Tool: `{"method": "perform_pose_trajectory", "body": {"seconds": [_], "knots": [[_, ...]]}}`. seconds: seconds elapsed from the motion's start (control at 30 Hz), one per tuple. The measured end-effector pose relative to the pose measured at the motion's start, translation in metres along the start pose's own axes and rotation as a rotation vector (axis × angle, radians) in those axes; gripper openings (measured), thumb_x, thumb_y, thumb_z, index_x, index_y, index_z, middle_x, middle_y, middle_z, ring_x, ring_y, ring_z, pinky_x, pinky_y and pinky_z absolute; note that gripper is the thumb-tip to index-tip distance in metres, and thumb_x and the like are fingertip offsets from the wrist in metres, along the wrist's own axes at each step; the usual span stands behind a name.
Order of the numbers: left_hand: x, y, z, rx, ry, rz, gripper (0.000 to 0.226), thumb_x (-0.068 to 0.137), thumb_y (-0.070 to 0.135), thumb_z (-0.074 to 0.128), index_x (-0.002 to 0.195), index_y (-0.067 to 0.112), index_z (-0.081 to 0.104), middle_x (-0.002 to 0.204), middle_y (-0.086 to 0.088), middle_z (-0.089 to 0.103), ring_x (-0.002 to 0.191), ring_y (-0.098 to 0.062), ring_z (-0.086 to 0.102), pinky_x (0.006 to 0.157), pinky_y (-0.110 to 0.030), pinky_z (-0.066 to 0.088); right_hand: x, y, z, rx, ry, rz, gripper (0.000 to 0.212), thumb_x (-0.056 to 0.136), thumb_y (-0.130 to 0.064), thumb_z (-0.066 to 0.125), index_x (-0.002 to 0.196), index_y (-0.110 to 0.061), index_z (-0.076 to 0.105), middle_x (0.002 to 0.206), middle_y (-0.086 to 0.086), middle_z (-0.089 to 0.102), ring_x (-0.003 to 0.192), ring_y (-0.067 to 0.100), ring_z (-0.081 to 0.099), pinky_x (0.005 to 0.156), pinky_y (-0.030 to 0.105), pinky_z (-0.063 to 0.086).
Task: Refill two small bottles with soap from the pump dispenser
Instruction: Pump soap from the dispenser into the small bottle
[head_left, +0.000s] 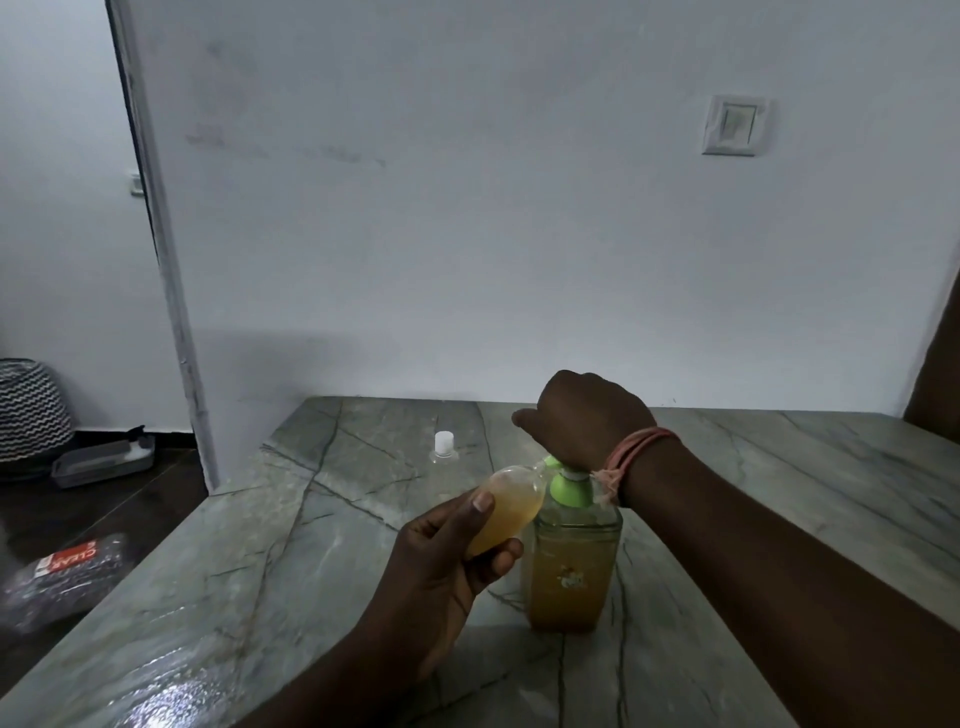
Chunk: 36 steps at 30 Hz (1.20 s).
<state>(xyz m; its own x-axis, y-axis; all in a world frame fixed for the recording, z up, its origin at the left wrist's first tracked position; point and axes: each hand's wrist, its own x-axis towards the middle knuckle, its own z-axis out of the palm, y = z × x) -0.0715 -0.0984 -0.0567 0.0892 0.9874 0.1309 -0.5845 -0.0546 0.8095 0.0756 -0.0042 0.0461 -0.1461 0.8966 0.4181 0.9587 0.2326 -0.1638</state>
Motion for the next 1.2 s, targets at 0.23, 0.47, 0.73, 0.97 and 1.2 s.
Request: {"method": "perform_pose_trajectory", "body": {"seconds": [0.23,0.47,0.73,0.97,1.2], "knots": [[-0.001,0.001,-0.001,-0.014,0.011,-0.015,0.026,0.084,0.022,0.073,0.104,0.007,0.077,0.091,-0.017,0.066,0.070,-0.022,0.066,0.060,-0.026,0.057,-0.003,-0.007,-0.016,-0.103,-0.052,-0.031,0.035,0.091,-0.045,0.053,0.069,-0.019,0.043,0.078,0.000,0.054,0.076,0.024,0.052,0.069,0.031,0.040],[0.003,-0.002,-0.003,-0.019,-0.007,-0.024,0.035,0.076,0.019,0.070,0.107,0.003,0.075,0.095,-0.019,0.066,0.068,-0.022,0.067,0.057,-0.025,0.057,-0.001,-0.001,-0.001,0.050,-0.010,0.060,0.038,0.085,-0.047,0.054,0.062,-0.018,0.050,0.066,0.000,0.057,0.066,0.021,0.059,0.062,0.030,0.044],[-0.004,0.003,0.000,0.005,0.014,-0.009,0.037,0.076,0.020,0.070,0.109,0.004,0.074,0.084,-0.018,0.068,0.070,-0.025,0.066,0.058,-0.026,0.057,-0.004,-0.006,-0.011,-0.058,-0.027,0.027,0.034,0.089,-0.045,0.052,0.066,-0.020,0.047,0.068,-0.002,0.050,0.072,0.023,0.054,0.066,0.030,0.041],[0.002,-0.002,-0.003,-0.002,0.028,-0.019,0.042,0.077,0.022,0.073,0.114,0.002,0.071,0.085,-0.017,0.069,0.072,-0.025,0.068,0.060,-0.027,0.057,-0.003,-0.006,-0.005,-0.024,-0.001,0.042,0.033,0.086,-0.042,0.053,0.062,-0.020,0.047,0.065,-0.001,0.053,0.065,0.022,0.055,0.061,0.029,0.040],[-0.003,0.000,0.001,0.000,0.025,-0.024,0.036,0.078,0.018,0.069,0.111,0.003,0.071,0.090,-0.018,0.069,0.069,-0.023,0.068,0.058,-0.026,0.058,-0.002,-0.002,-0.008,-0.010,-0.070,0.069,0.033,0.085,-0.045,0.055,0.064,-0.020,0.048,0.068,-0.002,0.054,0.071,0.023,0.057,0.063,0.029,0.041]]}}
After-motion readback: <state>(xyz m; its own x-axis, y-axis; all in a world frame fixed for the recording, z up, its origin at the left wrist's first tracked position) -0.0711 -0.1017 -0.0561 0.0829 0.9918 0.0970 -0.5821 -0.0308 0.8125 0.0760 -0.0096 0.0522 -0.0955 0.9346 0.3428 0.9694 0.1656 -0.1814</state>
